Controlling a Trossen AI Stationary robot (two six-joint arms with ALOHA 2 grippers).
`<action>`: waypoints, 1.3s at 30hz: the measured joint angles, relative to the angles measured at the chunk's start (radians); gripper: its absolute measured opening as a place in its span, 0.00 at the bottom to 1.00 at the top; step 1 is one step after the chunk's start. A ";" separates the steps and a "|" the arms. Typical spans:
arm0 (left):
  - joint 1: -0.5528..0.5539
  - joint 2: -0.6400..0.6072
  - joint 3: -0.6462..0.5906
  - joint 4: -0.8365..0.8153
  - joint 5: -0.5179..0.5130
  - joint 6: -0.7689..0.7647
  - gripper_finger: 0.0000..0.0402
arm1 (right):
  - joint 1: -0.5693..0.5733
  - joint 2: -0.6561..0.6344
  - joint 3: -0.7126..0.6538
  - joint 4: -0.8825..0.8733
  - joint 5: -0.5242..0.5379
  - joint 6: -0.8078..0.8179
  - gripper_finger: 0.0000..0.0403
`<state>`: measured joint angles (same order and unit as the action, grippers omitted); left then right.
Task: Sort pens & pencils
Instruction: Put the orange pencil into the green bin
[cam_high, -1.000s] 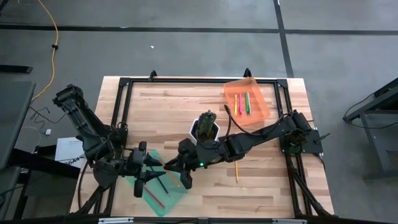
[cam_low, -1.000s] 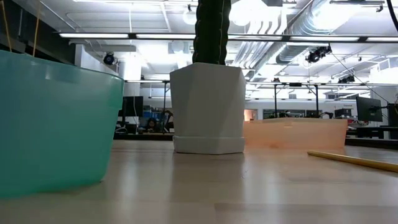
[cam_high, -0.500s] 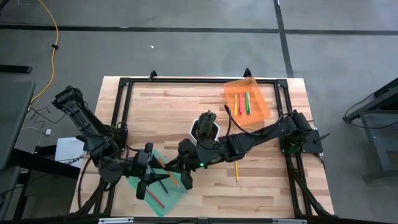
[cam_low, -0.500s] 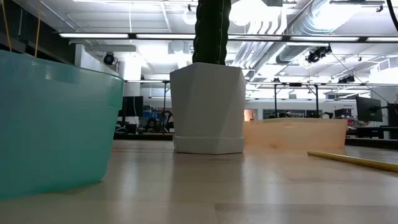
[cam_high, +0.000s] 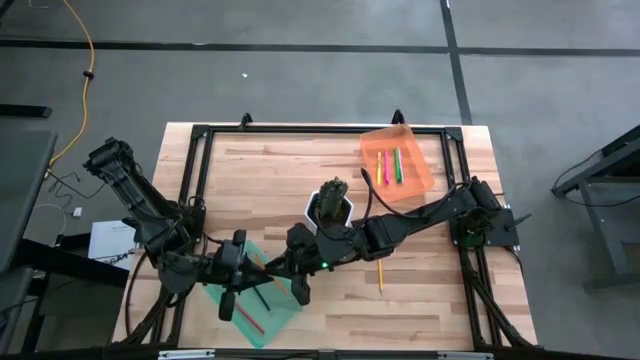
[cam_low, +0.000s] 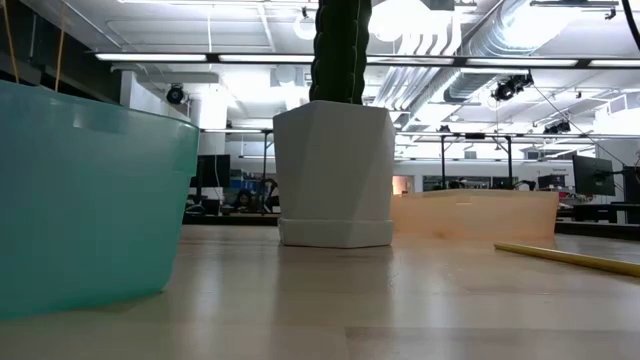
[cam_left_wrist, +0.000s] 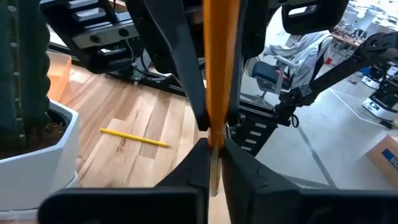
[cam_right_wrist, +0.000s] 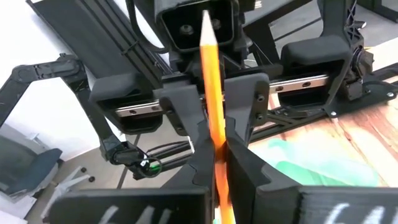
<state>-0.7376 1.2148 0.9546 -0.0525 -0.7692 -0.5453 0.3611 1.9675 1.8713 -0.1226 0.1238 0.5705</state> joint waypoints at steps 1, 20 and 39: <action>0.000 0.000 0.000 0.000 -0.001 0.003 0.03 | 0.000 0.000 0.000 0.001 0.000 0.000 0.03; 0.000 -0.001 0.000 -0.004 -0.010 0.018 0.04 | -0.001 0.000 0.000 0.036 -0.036 0.012 0.33; -0.004 -0.105 0.000 -0.220 0.180 -0.008 0.07 | -0.026 -0.116 0.000 0.004 0.047 -0.088 0.36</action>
<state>-0.7418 1.1100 0.9546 -0.2724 -0.5888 -0.5537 0.3349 1.8519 1.8709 -0.1190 0.1713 0.4828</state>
